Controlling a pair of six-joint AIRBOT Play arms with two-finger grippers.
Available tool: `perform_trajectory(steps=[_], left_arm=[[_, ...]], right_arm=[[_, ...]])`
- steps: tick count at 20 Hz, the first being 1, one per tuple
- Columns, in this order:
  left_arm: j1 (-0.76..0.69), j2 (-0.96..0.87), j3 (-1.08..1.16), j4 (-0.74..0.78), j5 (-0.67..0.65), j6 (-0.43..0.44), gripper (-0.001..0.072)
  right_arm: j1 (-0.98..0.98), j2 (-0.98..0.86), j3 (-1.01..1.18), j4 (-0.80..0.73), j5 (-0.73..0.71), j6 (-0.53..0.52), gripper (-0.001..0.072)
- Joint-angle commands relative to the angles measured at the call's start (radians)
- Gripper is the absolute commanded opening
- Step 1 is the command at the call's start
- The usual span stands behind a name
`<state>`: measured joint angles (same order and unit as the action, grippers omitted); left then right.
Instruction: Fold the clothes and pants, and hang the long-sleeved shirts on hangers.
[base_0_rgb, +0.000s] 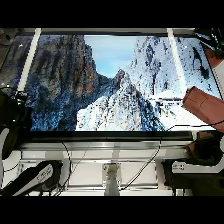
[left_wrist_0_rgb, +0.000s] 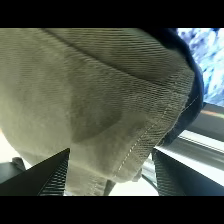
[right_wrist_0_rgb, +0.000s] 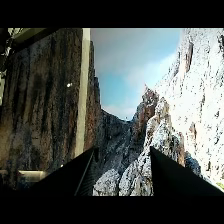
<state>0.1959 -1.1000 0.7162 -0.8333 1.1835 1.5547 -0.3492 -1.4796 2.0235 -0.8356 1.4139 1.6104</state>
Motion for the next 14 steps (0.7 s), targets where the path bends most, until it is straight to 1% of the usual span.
perform_trajectory(steps=[1, 3, 4, 5, 6, 7, 8, 9, 10, 12, 14], left_arm=[[-0.001, -0.048, 0.000, 0.075, -0.001, 0.032, 0.0604], [-0.001, -0.083, 0.000, 0.140, -0.008, 0.027, 0.0593], [0.000, -0.098, 0.000, 0.174, -0.015, 0.007, 0.0552], [-0.001, -0.112, 0.000, 0.201, -0.019, -0.014, 0.0552], [-0.001, -0.121, 0.000, 0.222, -0.018, -0.040, 0.0510], [-0.001, -0.122, 0.000, 0.244, -0.018, -0.098, 0.0327], [-0.001, -0.119, 0.000, 0.256, -0.013, -0.138, 0.0189], [-0.001, -0.113, 0.000, 0.257, -0.014, -0.158, 0.0084], [-0.003, -0.102, 0.001, 0.256, -0.018, -0.157, 0.0030], [-0.012, -0.066, 0.002, 0.256, -0.026, -0.154, 0.0029], [-0.033, 0.016, 0.004, 0.219, -0.069, -0.155, 0.0028]], right_arm=[[0.001, 0.000, 0.000, 0.000, -0.001, 0.000, 0.0377], [0.001, 0.000, 0.000, 0.000, -0.001, 0.000, 0.0377], [0.001, 0.000, 0.000, 0.000, -0.001, 0.000, 0.0377], [0.001, 0.000, 0.000, 0.000, -0.001, 0.000, 0.0377], [0.001, 0.000, 0.000, 0.000, -0.001, 0.000, 0.0377], [0.001, 0.000, 0.000, 0.000, -0.001, 0.000, 0.0377], [0.001, 0.000, 0.000, 0.000, -0.001, 0.000, 0.0377], [0.001, 0.000, 0.000, 0.000, -0.001, 0.000, 0.0377], [0.001, 0.000, 0.000, -0.001, -0.001, 0.000, 0.0377], [0.001, 0.000, 0.000, -0.002, 0.001, 0.000, 0.0376], [0.001, 0.000, 0.000, -0.002, 0.003, 0.000, 0.0375]])
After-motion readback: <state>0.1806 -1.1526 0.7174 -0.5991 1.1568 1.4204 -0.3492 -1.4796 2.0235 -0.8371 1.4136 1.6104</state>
